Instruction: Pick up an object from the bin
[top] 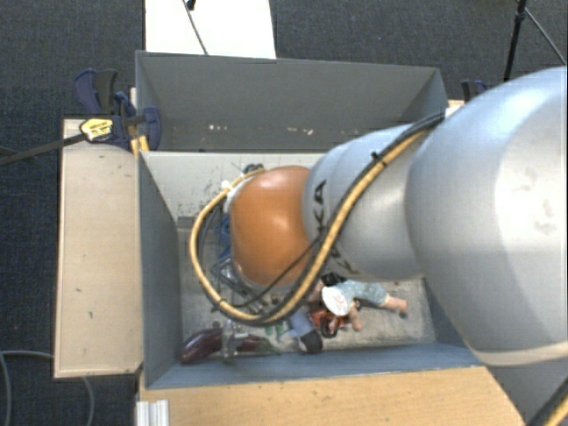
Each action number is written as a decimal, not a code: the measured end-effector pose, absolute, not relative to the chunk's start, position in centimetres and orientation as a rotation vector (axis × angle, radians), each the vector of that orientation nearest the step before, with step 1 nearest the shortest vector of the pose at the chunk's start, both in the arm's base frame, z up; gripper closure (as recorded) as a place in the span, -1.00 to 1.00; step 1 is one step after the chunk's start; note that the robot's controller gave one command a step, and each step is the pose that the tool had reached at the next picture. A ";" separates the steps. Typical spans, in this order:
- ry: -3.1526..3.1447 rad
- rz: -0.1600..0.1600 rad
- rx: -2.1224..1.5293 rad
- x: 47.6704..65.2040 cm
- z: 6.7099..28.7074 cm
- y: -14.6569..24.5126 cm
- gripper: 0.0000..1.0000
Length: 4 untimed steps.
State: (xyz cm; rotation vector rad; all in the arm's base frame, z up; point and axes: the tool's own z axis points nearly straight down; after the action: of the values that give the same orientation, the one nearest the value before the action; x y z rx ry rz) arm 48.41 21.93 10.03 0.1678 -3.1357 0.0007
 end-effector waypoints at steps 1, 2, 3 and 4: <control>-3.126 -0.002 0.316 47.6 10.1 23.8 -1.00; -3.136 -0.006 0.345 48.3 7.1 21.6 -1.00; -3.091 -0.005 0.602 47.8 7.1 23.1 1.00; -3.091 -0.005 0.601 47.8 7.1 23.1 1.00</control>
Offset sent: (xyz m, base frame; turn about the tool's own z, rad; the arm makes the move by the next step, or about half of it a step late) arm -0.0051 -0.0029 -0.0303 -0.1170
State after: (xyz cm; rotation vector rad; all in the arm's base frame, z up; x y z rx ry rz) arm 47.78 23.11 7.11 0.6013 -3.0910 -0.0046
